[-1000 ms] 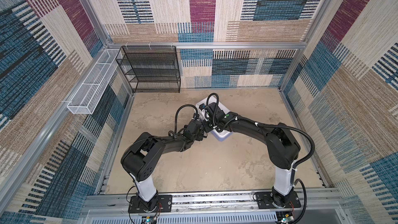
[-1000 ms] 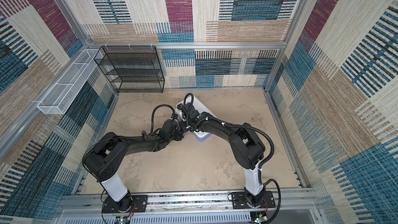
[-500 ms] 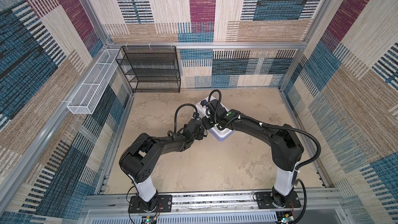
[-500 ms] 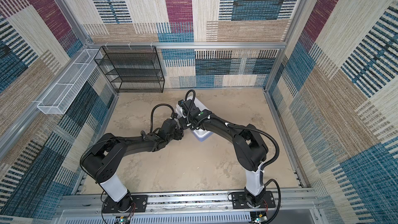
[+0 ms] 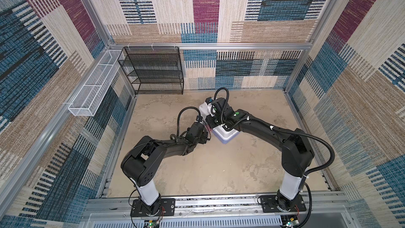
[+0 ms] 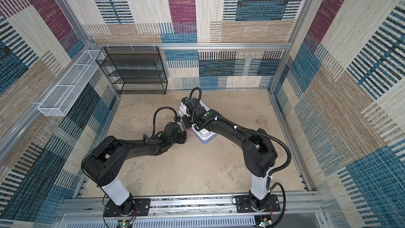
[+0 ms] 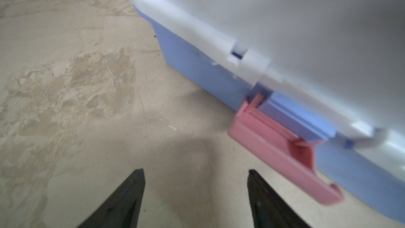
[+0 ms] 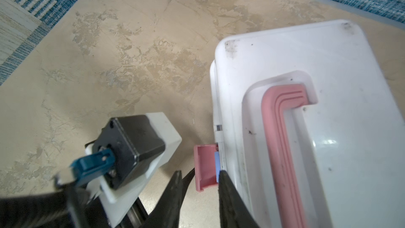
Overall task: Pack the tool kit
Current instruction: 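Move the right gripper back over the lid handle while the left holds the latch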
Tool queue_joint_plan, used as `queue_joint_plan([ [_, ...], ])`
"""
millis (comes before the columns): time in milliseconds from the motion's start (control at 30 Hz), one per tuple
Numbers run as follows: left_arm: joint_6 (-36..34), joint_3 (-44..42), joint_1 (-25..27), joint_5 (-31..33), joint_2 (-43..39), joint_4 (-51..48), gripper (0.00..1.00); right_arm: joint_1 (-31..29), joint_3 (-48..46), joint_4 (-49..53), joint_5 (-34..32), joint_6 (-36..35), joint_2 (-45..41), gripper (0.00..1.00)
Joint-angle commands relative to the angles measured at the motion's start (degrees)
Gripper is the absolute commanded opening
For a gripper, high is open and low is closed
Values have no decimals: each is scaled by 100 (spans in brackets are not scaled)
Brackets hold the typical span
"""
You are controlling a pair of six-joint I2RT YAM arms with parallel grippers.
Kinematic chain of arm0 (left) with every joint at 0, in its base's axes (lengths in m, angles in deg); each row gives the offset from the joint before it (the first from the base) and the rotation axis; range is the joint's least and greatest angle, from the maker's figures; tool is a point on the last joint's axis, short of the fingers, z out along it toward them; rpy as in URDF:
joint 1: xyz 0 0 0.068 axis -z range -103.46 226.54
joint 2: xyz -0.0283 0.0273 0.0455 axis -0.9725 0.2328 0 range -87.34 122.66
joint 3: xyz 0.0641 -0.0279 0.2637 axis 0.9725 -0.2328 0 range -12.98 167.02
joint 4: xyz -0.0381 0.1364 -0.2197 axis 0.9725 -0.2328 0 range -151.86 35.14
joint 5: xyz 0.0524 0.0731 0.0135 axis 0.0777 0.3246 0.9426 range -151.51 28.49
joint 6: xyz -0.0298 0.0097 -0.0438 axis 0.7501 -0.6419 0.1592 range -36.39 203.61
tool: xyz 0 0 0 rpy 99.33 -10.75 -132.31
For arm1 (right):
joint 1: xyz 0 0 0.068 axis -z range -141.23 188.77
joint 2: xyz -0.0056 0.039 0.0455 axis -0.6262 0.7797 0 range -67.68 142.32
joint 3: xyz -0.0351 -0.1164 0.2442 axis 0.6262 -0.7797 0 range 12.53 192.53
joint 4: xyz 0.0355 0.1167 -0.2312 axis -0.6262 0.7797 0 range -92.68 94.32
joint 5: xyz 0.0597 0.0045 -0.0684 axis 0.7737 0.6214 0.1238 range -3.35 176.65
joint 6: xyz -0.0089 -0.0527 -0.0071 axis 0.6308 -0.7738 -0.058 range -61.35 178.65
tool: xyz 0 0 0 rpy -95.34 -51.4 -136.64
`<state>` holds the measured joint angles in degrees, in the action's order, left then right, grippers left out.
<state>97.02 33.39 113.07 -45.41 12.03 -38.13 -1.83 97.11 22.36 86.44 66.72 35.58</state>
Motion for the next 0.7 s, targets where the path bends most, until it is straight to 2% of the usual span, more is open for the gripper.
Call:
queue_joint_plan([
  [0, 221, -9, 3, -175, 20, 289, 77, 110, -96, -207, -85, 80, -162, 31],
  [367, 332, -34, -4, -573, 117, 671, 77, 646, -647, -412, 114, 193, -694, 32],
  [667, 308, 265, -1, -709, 251, 712, 77, 790, -929, -500, 211, 229, -835, 32],
])
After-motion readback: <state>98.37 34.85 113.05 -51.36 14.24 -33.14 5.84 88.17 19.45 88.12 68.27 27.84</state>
